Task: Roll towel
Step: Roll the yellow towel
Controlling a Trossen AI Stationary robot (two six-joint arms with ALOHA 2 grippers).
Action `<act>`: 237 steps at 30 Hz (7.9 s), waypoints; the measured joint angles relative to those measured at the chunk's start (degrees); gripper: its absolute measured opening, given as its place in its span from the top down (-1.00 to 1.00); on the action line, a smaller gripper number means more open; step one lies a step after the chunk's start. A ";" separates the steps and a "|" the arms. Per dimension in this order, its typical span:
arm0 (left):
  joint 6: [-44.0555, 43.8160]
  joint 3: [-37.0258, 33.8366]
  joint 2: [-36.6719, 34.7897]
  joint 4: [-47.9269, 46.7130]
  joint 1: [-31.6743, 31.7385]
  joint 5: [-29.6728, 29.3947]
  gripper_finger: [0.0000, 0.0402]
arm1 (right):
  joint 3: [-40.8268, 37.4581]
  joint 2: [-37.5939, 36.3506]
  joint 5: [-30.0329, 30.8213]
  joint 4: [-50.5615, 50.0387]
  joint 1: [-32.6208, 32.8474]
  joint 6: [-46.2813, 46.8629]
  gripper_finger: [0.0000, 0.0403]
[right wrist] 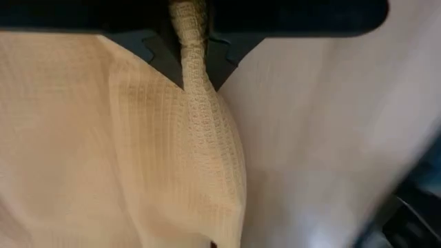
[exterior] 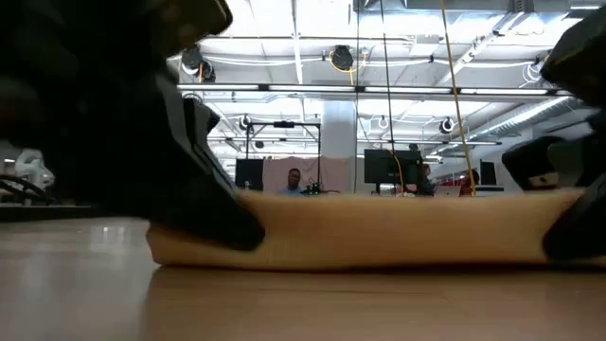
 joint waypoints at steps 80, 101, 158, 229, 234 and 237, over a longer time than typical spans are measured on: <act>-25.89 -2.32 -1.88 1.41 7.38 39.35 0.96 | 0.35 -12.48 -23.96 -14.76 -5.23 4.52 -0.33; -25.78 -2.34 -1.88 1.54 9.37 41.75 0.96 | 0.39 -0.91 5.20 17.38 6.70 -17.43 -0.26; 2.91 -2.34 3.63 27.86 -10.55 -11.57 -0.48 | 0.67 9.87 6.31 17.72 5.95 -2.01 -0.44; -14.85 3.86 8.40 0.60 -8.21 -13.04 -0.46 | 1.09 10.09 9.30 18.77 7.25 -8.23 -0.49; -14.86 3.82 8.42 0.43 -8.48 -12.98 -0.13 | 1.11 9.94 13.31 20.05 7.70 -8.93 -0.61; -14.89 3.78 8.46 0.36 -8.48 -12.95 0.03 | 1.11 9.94 13.21 17.21 7.45 -4.36 -0.63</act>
